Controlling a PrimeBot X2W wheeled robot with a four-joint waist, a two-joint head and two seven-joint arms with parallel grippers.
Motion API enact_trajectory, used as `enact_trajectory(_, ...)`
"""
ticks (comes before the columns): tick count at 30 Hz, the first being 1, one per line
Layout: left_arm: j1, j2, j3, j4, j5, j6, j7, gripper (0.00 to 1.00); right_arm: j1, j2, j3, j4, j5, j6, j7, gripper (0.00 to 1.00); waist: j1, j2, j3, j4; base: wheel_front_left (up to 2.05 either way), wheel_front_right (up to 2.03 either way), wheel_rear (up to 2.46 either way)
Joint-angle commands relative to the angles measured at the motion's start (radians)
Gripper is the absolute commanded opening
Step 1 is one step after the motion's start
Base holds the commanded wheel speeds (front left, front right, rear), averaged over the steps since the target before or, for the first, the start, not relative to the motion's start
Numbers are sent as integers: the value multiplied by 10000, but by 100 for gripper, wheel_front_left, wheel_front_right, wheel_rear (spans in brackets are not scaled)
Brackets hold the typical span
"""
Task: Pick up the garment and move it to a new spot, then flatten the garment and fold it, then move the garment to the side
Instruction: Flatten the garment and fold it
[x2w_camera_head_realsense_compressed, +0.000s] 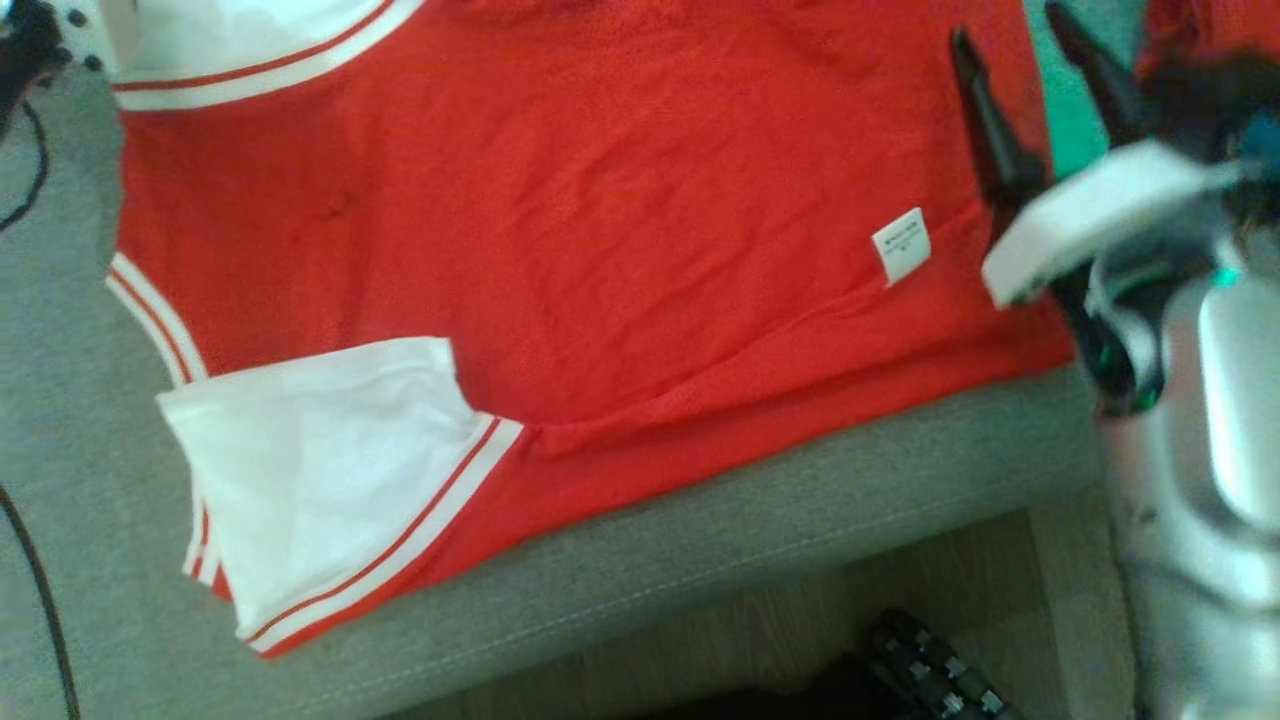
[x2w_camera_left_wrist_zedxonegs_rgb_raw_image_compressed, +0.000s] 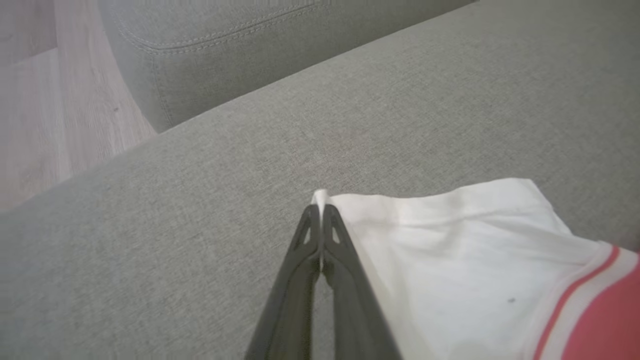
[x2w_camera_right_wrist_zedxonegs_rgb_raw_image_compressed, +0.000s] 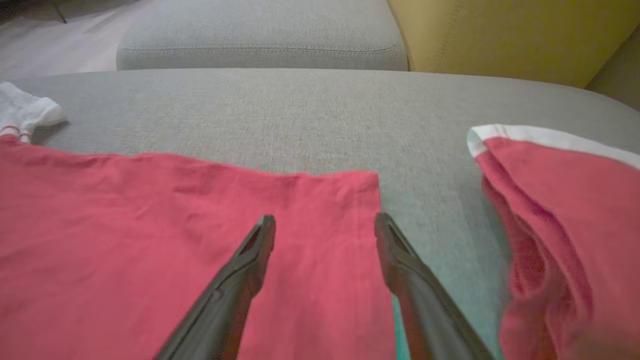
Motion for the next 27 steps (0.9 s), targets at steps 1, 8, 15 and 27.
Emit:
enact_trajectory(1, -338, 380, 217, -275, 18, -55, -159, 0, -304, -43, 89, -142, -29, -4, 288, 100, -1, 0, -84, 152, 0, 0, 0)
enact_trajectory(8, -498, 427, -429, -446, -242, -57, -870, 0, -1926, -282, -300, 1373, -375, -4, 1842, 100, -1, 0, -106, 520, 0, 0, 0)
enact_trajectory(15, -690, 518, -928, -459, -583, -58, -1184, 0, -2639, -323, -580, 2444, -696, -4, 2247, 100, -1, 0, -140, 684, 0, 0, 0)
enact_trajectory(27, -1026, 704, -1506, -325, -955, -59, -1313, 0, -3426, -429, -677, 3834, -783, -4, 1980, 50, -1, 0, -120, 874, 0, 0, 0)
